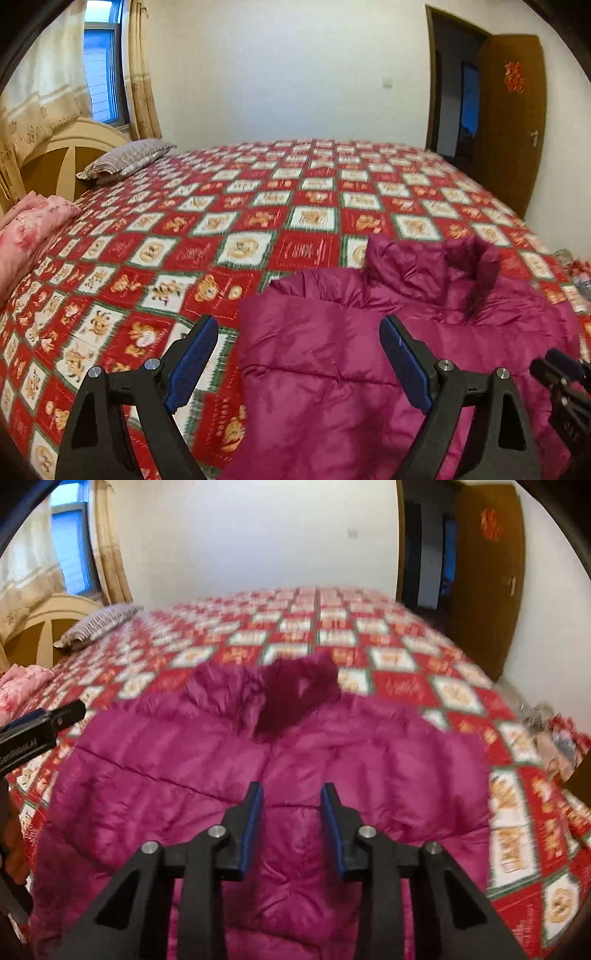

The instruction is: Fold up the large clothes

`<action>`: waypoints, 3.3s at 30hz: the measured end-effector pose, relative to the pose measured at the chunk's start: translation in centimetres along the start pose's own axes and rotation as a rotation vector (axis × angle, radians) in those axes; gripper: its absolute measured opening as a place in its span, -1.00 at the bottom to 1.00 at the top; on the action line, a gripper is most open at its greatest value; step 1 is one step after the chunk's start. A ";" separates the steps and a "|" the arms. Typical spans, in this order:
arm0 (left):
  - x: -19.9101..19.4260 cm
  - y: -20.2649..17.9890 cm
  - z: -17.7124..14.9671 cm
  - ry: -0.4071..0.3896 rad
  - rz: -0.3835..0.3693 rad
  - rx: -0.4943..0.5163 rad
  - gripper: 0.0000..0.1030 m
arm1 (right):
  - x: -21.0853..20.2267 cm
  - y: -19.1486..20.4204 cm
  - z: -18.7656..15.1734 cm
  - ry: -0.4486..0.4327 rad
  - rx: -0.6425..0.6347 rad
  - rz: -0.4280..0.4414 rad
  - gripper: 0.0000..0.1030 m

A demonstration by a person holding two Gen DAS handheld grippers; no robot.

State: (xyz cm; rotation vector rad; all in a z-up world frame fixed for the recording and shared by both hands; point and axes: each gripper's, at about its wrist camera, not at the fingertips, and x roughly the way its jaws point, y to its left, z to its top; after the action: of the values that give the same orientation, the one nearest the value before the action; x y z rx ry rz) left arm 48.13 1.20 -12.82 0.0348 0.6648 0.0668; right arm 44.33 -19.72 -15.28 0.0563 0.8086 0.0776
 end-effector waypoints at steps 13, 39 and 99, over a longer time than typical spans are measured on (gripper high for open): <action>6.3 1.2 -5.1 0.181 0.078 -0.077 0.84 | 2.1 -1.2 -2.3 0.069 -0.038 -0.007 -0.33; 3.0 3.8 -5.5 0.019 0.047 -0.207 0.85 | 7.7 -4.4 7.9 0.203 0.260 -0.172 -0.67; 8.8 3.2 -3.9 0.176 -0.030 -0.220 -0.53 | 5.4 -4.8 9.6 -0.042 0.221 -0.064 -0.22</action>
State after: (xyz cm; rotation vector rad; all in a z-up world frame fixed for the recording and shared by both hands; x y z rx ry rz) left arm 52.46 5.12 -21.13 -0.1951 0.8303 0.1147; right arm 55.20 -24.20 -12.94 0.2400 0.7739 -0.0740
